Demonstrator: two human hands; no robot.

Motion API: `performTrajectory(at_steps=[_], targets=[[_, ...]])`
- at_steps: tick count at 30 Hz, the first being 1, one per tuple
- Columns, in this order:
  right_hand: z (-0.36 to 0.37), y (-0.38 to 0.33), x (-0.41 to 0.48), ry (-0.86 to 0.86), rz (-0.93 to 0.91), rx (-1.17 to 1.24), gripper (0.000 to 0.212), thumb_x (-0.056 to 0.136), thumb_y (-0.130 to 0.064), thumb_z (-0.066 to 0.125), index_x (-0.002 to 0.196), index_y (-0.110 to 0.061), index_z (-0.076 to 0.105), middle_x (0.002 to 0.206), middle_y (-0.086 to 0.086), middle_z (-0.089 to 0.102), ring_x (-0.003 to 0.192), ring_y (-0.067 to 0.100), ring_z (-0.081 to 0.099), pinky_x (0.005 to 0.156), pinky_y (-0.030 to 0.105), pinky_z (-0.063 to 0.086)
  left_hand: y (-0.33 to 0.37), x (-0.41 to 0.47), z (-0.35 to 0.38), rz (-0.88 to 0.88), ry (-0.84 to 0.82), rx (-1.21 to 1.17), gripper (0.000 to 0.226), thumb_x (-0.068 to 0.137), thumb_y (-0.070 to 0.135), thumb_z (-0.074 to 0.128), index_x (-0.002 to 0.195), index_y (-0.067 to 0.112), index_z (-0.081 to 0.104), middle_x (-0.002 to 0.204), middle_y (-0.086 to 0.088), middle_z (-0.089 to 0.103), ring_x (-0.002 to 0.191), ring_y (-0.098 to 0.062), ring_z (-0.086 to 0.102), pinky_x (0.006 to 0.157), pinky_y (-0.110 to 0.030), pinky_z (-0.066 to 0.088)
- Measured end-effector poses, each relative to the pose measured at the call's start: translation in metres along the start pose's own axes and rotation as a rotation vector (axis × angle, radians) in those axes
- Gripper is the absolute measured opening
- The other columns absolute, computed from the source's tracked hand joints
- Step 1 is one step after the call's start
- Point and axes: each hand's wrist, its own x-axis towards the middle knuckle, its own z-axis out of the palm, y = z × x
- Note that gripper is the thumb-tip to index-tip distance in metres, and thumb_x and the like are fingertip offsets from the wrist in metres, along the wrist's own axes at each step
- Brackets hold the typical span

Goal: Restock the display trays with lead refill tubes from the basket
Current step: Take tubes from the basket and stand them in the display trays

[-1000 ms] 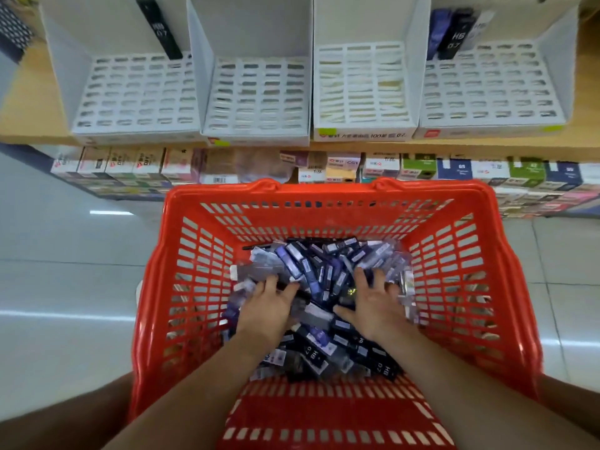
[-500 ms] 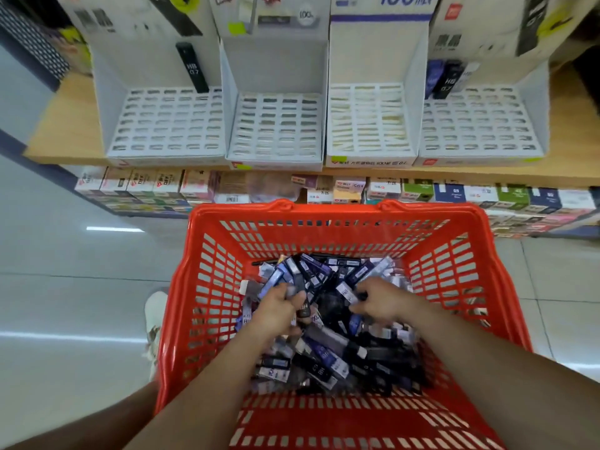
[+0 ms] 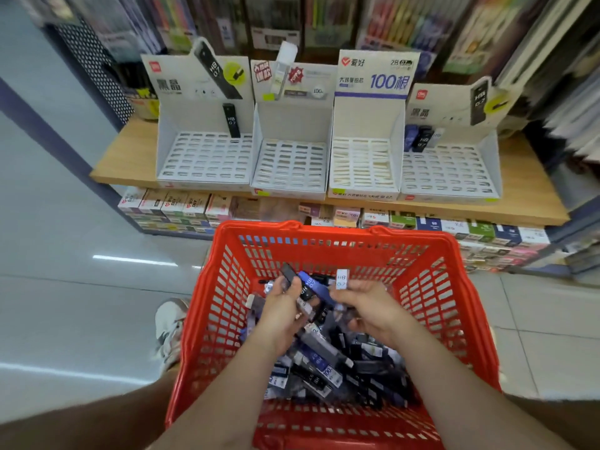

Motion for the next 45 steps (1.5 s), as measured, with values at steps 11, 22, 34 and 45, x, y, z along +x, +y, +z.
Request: performTrajectory(at_steps=[11, 22, 34, 45], targets=[[-0.006, -0.008, -0.028, -0.098, -0.064, -0.001, 0.011, 0.095, -0.017, 0.062, 0.103, -0.013, 0.069, 0.076, 0.007, 0.064, 0.055, 0.013, 0.057, 0.038, 0.017, 0.030, 0.038, -0.041, 0.031, 0.357, 0.022, 0.357, 0.016, 0.100, 0.023, 0.048, 0.089, 0.012, 0.053, 0.080, -0.004, 0.066, 0.074, -0.019, 0.060, 0.073, -0.035, 0.049], [-0.030, -0.036, -0.045, -0.438, -0.377, 0.533, 0.019, 0.087, -0.028, 0.070, 0.077, -0.011, 0.067, 0.065, 0.002, 0.051, 0.046, 0.007, 0.046, 0.033, 0.014, 0.029, 0.057, -0.060, 0.055, 0.069, -0.009, 0.076, 0.017, 0.099, 0.021, 0.043, 0.108, 0.012, 0.055, 0.093, -0.007, 0.067, 0.080, -0.025, 0.066, 0.082, -0.044, 0.056], [0.023, -0.034, -0.050, -0.156, -0.424, 0.481, 0.015, 0.100, -0.019, 0.049, 0.095, -0.008, 0.057, 0.063, 0.005, 0.051, 0.041, 0.007, 0.036, 0.038, 0.018, 0.027, 0.040, -0.049, 0.080, 0.508, 0.375, 0.056, 0.013, 0.095, 0.022, 0.054, 0.085, 0.015, 0.052, 0.071, -0.004, 0.061, 0.067, -0.023, 0.059, 0.069, -0.044, 0.051], [0.023, -0.034, -0.050, -0.063, -0.353, 0.412, 0.020, 0.102, -0.019, 0.049, 0.110, -0.002, 0.057, 0.099, 0.017, 0.067, 0.082, 0.023, 0.070, 0.063, 0.034, 0.059, 0.063, -0.050, 0.074, 0.587, 0.451, -0.002, 0.016, 0.093, 0.023, 0.059, 0.086, 0.009, 0.057, 0.053, 0.001, 0.050, 0.046, -0.011, 0.044, 0.050, -0.028, 0.039]])
